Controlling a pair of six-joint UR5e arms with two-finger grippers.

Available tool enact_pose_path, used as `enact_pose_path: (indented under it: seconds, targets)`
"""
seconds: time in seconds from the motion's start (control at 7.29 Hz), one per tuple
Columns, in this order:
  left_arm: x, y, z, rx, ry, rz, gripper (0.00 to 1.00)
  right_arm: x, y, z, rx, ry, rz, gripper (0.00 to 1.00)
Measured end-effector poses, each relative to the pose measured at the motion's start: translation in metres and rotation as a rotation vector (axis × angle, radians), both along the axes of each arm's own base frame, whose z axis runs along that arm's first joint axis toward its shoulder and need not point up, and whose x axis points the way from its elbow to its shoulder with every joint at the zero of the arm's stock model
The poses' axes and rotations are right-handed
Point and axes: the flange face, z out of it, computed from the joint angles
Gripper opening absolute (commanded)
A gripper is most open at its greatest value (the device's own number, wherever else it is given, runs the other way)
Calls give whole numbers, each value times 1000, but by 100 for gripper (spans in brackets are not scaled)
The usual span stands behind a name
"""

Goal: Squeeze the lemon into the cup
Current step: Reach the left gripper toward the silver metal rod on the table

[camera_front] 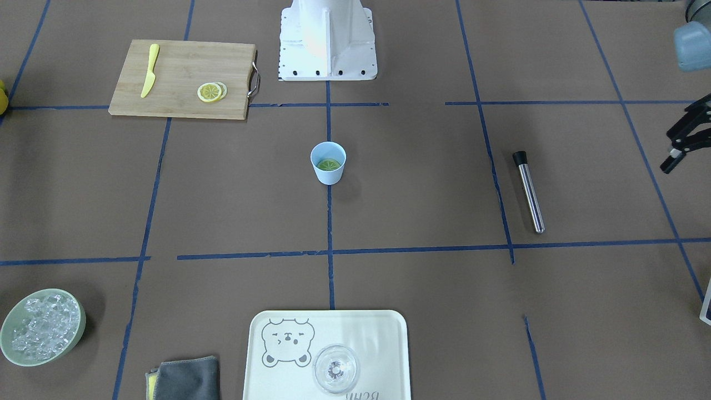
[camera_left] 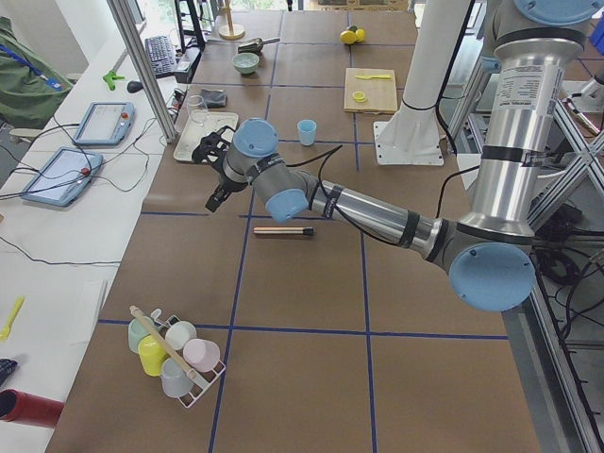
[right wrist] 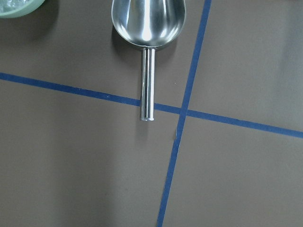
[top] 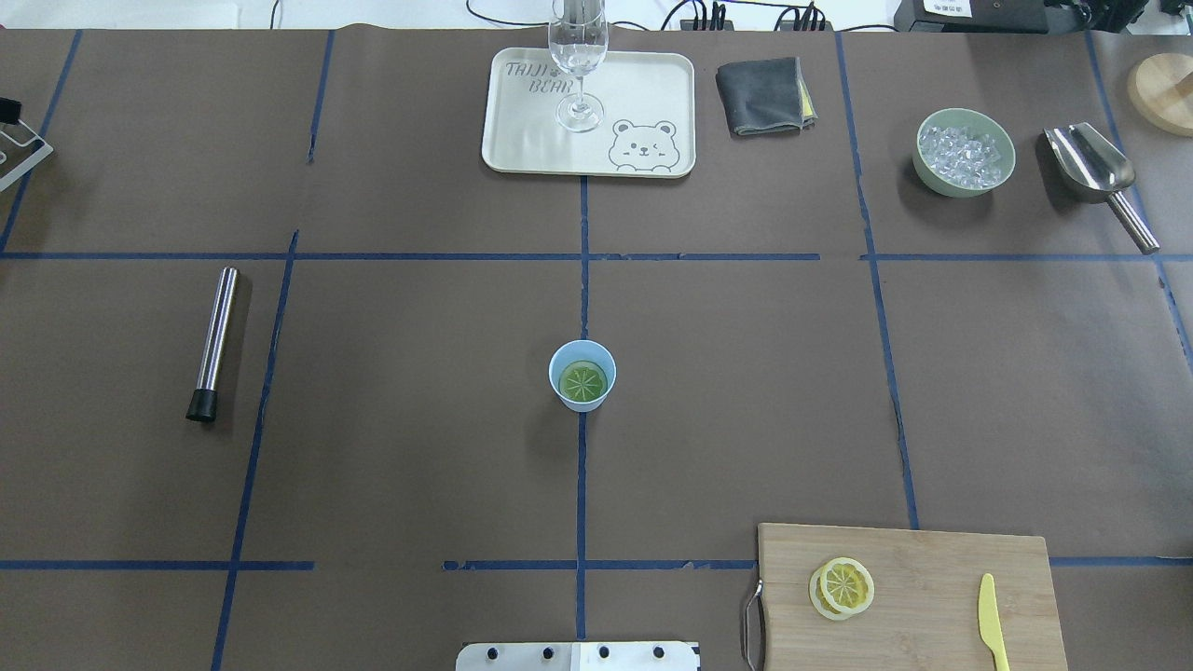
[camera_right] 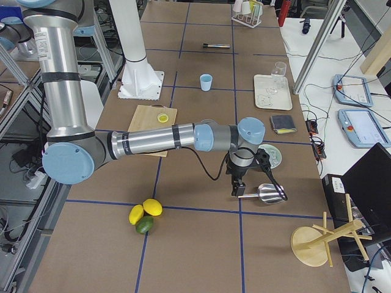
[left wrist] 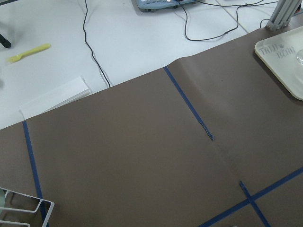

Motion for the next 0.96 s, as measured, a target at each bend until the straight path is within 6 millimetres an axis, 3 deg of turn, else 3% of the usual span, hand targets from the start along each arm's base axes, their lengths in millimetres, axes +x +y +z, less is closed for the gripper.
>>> enact_pose_path:
  seconds: [0.14,0.41,0.69,0.96]
  targets:
    - [38,3,2,-70,9,-27,99,3,3,3,-9,-6,8,100]
    - [120,11,20,-214,-9,-121,71,4,6,6,-14,-9,12,100]
    - [189,26,42,-336,-22,-186,68,5,9,7,-16,-9,12,100]
    - [226,34,64,-372,-62,-200,68,5,9,7,-16,-9,11,100]
